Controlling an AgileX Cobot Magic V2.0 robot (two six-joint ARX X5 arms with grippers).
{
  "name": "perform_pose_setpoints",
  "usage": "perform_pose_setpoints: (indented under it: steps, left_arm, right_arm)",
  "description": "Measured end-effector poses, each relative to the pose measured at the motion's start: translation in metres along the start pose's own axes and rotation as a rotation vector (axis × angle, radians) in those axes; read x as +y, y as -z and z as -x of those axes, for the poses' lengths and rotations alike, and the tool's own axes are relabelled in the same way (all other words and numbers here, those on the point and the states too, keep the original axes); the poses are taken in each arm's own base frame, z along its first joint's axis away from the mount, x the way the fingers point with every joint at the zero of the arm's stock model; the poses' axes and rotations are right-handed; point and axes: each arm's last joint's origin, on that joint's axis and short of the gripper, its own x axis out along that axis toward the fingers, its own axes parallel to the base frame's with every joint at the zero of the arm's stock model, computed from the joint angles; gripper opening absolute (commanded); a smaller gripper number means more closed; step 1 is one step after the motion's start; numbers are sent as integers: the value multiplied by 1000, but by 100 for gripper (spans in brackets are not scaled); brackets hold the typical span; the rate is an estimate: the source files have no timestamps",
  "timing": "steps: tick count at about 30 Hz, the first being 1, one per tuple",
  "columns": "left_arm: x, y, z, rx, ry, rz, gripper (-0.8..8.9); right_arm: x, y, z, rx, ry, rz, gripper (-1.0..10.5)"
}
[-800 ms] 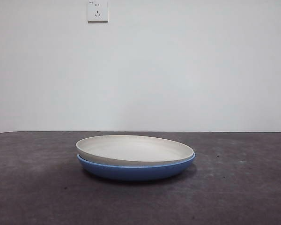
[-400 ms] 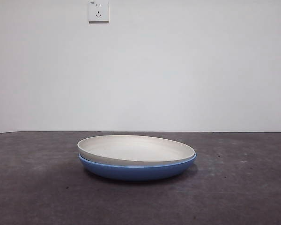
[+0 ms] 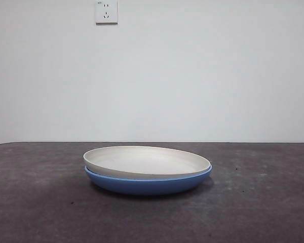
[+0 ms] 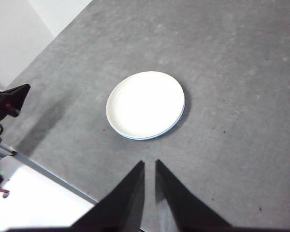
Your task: Pick up the white plate, put it on the blue plate, put it on desk
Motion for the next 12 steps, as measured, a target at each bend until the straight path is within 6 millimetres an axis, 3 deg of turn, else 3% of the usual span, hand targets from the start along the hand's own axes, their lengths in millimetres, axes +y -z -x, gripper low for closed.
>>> perform_pose_setpoints:
  steps: [2, 7, 12]
  left_arm:
    - [0, 0, 0, 0, 0, 0, 25]
    - [0, 0, 0, 1, 0, 0, 25]
    - [0, 0, 0, 1, 0, 0, 25]
  right_arm:
    - [-2, 3, -8, 21, 23, -9, 34]
    - [-12, 11, -51, -63, 99, -23, 34]
    - [-41, 29, -102, -295, 216, -11, 34]
